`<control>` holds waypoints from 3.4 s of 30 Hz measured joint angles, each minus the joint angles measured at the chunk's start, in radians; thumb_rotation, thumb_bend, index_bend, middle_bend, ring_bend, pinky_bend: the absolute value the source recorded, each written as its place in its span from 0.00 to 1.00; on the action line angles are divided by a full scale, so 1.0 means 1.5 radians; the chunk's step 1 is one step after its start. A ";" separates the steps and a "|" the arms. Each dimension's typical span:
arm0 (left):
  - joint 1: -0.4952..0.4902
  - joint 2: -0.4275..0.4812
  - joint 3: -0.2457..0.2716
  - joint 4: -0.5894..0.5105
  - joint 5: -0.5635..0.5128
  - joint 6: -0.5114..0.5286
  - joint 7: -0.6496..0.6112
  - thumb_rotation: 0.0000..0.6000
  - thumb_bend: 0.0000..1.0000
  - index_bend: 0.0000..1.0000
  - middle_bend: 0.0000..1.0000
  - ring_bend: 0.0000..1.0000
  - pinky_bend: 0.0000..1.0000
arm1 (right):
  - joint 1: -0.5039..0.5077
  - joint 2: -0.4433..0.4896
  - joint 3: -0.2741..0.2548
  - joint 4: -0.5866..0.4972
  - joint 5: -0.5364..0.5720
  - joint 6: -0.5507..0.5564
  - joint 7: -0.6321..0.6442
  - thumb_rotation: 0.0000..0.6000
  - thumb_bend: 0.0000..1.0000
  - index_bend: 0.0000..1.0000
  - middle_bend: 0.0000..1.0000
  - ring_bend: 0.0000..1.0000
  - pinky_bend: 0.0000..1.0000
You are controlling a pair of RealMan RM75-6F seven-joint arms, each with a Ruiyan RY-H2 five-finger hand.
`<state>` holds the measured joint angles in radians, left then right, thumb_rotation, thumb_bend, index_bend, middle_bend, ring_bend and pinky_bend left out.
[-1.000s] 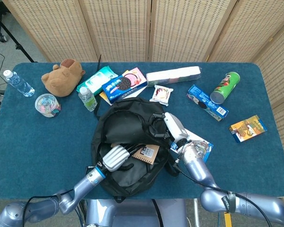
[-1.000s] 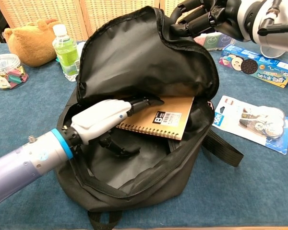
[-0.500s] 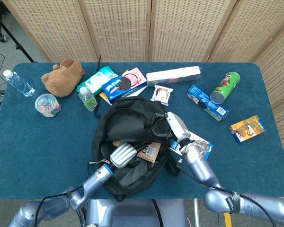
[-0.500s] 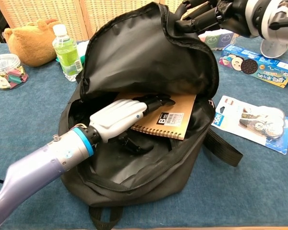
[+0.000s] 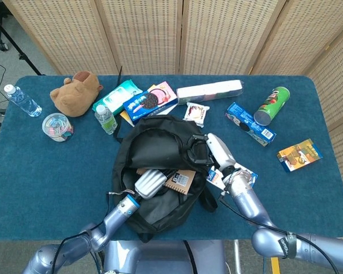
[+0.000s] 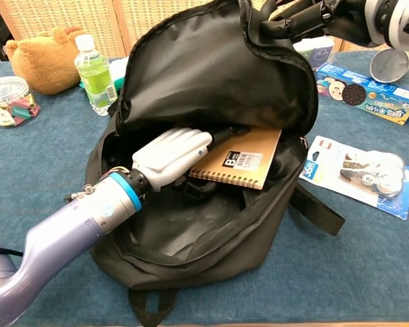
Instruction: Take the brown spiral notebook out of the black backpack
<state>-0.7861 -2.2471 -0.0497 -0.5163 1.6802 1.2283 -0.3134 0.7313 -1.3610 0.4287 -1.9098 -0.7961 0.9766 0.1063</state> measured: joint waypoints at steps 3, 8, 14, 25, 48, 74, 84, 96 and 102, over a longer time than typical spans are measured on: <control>-0.005 -0.009 -0.006 0.013 -0.007 0.003 0.003 1.00 0.49 0.11 0.00 0.02 0.13 | 0.000 0.002 0.000 0.000 -0.001 0.000 0.003 1.00 0.75 0.62 0.68 0.46 0.28; -0.010 -0.014 -0.010 0.016 -0.017 -0.003 0.006 1.00 0.65 0.13 0.00 0.03 0.14 | -0.001 0.005 -0.001 0.001 -0.002 0.001 0.007 1.00 0.75 0.62 0.68 0.46 0.28; -0.007 -0.015 -0.013 0.015 -0.021 0.033 0.012 1.00 0.72 0.37 0.16 0.22 0.32 | 0.000 0.005 -0.003 0.004 -0.003 0.003 0.007 1.00 0.75 0.62 0.68 0.46 0.28; 0.009 -0.015 0.004 0.032 -0.009 0.120 -0.030 1.00 0.69 0.69 0.43 0.42 0.52 | 0.003 -0.002 -0.008 0.036 0.005 0.007 0.004 1.00 0.75 0.62 0.68 0.46 0.28; 0.076 0.038 0.027 -0.030 0.010 0.277 -0.149 1.00 0.69 0.72 0.44 0.43 0.53 | 0.013 -0.037 -0.017 0.105 0.027 0.006 -0.010 1.00 0.75 0.62 0.68 0.46 0.28; 0.078 0.304 -0.018 -0.571 -0.039 0.179 -0.075 1.00 0.69 0.73 0.45 0.42 0.53 | 0.015 -0.035 -0.021 0.108 0.078 0.019 -0.055 1.00 0.75 0.62 0.68 0.46 0.28; 0.095 0.428 -0.057 -0.768 -0.091 0.142 -0.097 1.00 0.69 0.74 0.45 0.42 0.53 | 0.014 -0.050 -0.038 0.115 0.088 0.020 -0.071 1.00 0.75 0.63 0.68 0.46 0.28; 0.116 0.496 -0.099 -0.872 -0.163 0.098 -0.209 1.00 0.69 0.75 0.45 0.42 0.53 | 0.010 -0.078 -0.057 0.132 0.083 0.023 -0.083 1.00 0.75 0.63 0.68 0.46 0.28; 0.130 0.512 -0.126 -0.920 -0.219 0.076 -0.318 1.00 0.69 0.75 0.46 0.43 0.53 | 0.004 -0.087 -0.066 0.150 0.087 0.023 -0.089 1.00 0.75 0.63 0.68 0.46 0.28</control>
<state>-0.5918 -1.4793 -0.2394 -1.8968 1.3523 1.3429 -0.7909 0.7376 -1.4919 0.3298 -1.6849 -0.6655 1.0115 -0.0267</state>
